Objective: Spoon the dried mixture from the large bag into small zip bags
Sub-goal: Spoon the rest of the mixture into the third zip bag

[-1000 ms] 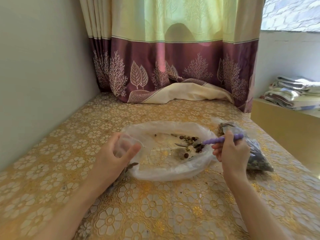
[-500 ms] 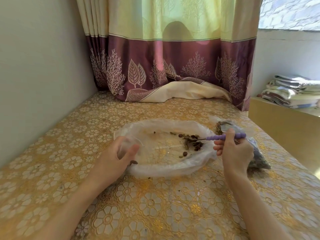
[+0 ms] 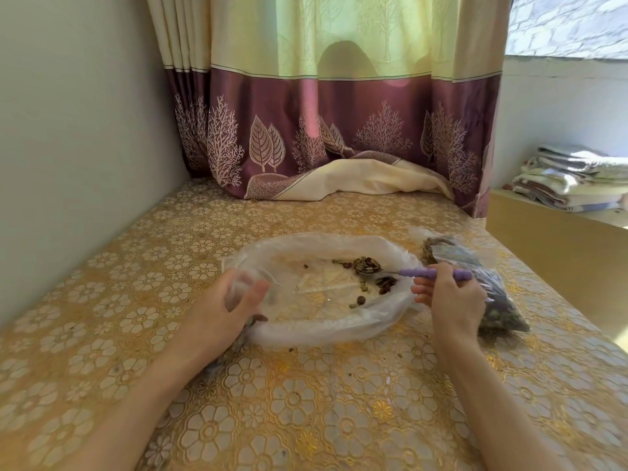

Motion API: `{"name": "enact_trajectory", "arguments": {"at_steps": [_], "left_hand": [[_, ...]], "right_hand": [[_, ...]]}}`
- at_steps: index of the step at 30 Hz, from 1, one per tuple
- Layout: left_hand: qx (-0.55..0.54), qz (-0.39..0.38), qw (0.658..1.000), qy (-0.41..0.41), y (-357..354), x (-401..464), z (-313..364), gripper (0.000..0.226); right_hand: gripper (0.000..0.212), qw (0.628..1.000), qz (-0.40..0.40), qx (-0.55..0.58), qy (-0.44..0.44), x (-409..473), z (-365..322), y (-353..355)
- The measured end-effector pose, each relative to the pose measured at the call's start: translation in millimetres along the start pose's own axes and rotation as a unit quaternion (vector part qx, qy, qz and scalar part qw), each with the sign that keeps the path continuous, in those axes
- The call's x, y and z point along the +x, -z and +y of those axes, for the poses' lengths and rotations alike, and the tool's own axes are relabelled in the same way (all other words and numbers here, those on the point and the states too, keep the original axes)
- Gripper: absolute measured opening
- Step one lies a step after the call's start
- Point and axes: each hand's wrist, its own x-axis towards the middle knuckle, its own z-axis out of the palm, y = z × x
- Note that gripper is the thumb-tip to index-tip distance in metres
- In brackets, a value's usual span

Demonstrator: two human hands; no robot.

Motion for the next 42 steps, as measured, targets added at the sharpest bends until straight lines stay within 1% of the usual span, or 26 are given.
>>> {"name": "enact_trajectory", "arguments": {"at_steps": [2, 4, 7, 11, 15, 19, 23, 26, 28, 29, 32, 33, 36, 38, 42], "left_hand": [[-0.010, 0.006, 1.000, -0.003, 0.4, -0.9, 0.1, 0.053], [-0.018, 0.011, 1.000, -0.007, 0.9, -1.1, 0.9, 0.052], [-0.025, 0.003, 1.000, -0.009, 0.8, -2.1, 3.5, 0.046], [-0.047, -0.014, 0.999, -0.006, 0.1, -2.3, 6.1, 0.033], [-0.044, -0.021, 0.999, 0.000, 0.5, -1.9, 5.3, 0.039], [-0.055, -0.012, 0.998, 0.003, 0.0, -1.2, 7.1, 0.047], [-0.063, -0.020, 0.998, 0.002, 0.7, -1.6, 7.3, 0.065], [-0.089, -0.009, 0.996, -0.004, 0.5, -3.2, 10.8, 0.053], [-0.103, -0.002, 0.995, -0.002, 0.8, -3.1, 12.0, 0.051], [-0.105, 0.005, 0.994, -0.001, 1.2, -3.3, 13.2, 0.055], [-0.120, 0.031, 0.992, -0.004, 3.0, -4.5, 16.5, 0.076], [-0.125, 0.036, 0.991, -0.009, 3.3, -4.9, 17.7, 0.078], [-0.137, 0.057, 0.988, -0.029, 3.8, -5.8, 19.1, 0.078], [-0.147, 0.067, 0.986, -0.029, 4.9, -6.2, 18.4, 0.077], [-0.156, 0.070, 0.984, -0.039, 6.4, -5.1, 16.9, 0.076]], "right_hand": [[0.037, 0.999, -0.007, 0.038, -0.032, 1.1, -1.4, 1.2], [0.036, 0.997, -0.011, 0.068, -0.041, -0.3, -5.0, 1.0], [0.033, 0.992, -0.037, 0.116, -0.035, -7.1, -14.3, -1.8], [0.030, 0.983, -0.090, 0.158, -0.003, -22.6, -31.4, -7.8], [0.026, 0.970, -0.154, 0.185, 0.028, -40.7, -46.0, -11.8], [0.028, 0.958, -0.211, 0.193, 0.025, -54.8, -51.8, -15.7], [0.026, 0.940, -0.289, 0.181, 0.033, -64.2, -54.1, -20.5], [0.024, 0.918, -0.351, 0.174, 0.059, -68.4, -53.6, -23.3], [0.025, 0.907, -0.377, 0.173, 0.070, -68.3, -52.0, -23.1], [0.025, 0.903, -0.387, 0.172, 0.074, -67.7, -51.1, -22.9], [0.026, 0.888, -0.422, 0.169, 0.074, -65.9, -49.0, -21.2], [0.027, 0.884, -0.430, 0.170, 0.071, -65.2, -48.3, -21.0], [0.027, 0.879, -0.437, 0.182, 0.056, -63.3, -47.4, -20.1], [0.028, 0.882, -0.424, 0.201, 0.039, -61.3, -47.7, -19.7], [0.033, 0.903, -0.346, 0.255, -0.014, -52.9, -48.9, -16.4]]}}
